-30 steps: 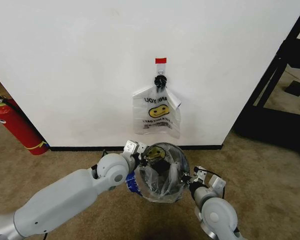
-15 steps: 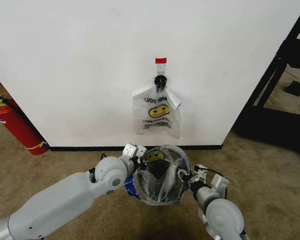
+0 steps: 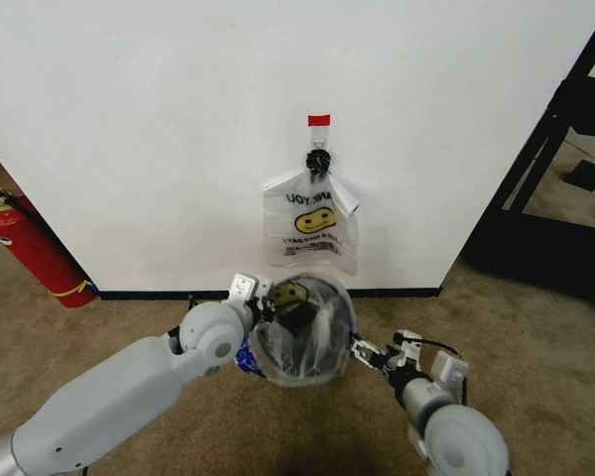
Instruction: Pick up the garbage bag from the wall and place it over the trash bin.
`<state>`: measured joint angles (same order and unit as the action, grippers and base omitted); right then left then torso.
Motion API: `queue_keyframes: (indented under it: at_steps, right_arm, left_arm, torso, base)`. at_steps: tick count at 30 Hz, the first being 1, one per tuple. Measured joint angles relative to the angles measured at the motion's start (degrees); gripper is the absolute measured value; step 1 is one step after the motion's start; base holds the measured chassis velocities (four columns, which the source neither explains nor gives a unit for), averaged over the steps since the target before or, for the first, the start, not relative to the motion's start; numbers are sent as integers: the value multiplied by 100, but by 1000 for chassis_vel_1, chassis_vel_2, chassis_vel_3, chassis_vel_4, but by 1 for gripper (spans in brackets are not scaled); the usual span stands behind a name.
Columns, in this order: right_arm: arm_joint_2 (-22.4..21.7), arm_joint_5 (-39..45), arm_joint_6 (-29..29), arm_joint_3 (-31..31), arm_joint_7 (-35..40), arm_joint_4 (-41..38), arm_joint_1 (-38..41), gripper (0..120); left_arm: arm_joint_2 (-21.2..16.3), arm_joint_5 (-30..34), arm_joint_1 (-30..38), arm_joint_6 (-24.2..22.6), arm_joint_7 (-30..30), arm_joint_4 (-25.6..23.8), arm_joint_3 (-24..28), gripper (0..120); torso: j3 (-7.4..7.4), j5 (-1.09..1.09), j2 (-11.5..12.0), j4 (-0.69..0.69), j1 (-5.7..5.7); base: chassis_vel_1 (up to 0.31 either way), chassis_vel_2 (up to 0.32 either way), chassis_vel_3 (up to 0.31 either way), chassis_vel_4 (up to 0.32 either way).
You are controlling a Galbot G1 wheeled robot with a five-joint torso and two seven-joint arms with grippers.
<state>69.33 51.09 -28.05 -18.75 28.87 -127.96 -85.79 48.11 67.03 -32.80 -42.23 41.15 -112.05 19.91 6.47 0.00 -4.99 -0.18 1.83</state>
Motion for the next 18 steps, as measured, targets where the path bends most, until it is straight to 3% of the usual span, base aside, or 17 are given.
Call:
queue_keyframes:
  at_steps: [4,8,12,14,17,18]
  right_arm:
    - [-214,-626,268,-56,-404,-325,-413,88]
    - [-641,-666,410,82,-713,-738,-459,72]
    - [-1253,-341,409,296,-835,-824,-42,61]
    - [-1840,-55,327,388,-824,-755,348,51]
    - [-2087,145,258,620,-719,-625,714,44]
    - [-2229,403,126,966,-500,-458,1187,37]
  left_arm:
    - [54,-78,-115,2,208,-93,-312,1]
    - [77,-615,-224,5,307,-198,-339,1]
    - [96,-887,-142,6,318,-294,-9,1]
    - [265,-1208,79,9,219,-272,384,1]
    - [341,-1318,108,9,203,-272,486,1]
    - [391,-1392,108,9,200,-273,523,1]
  torso:
    - [0,0,0,0,0]
    - [0,0,0,1,0]
    - [0,2,0,4,0]
    - [0,1,0,-4,0]
    - [0,2,0,-4,0]
    - [1,2,0,-2,0]
  base:
    - [0,0,0,0]
    - [0,0,0,0]
    - [0,0,0,0]
    - [0,0,0,0]
    - [0,0,0,0]
    - [0,0,0,0]
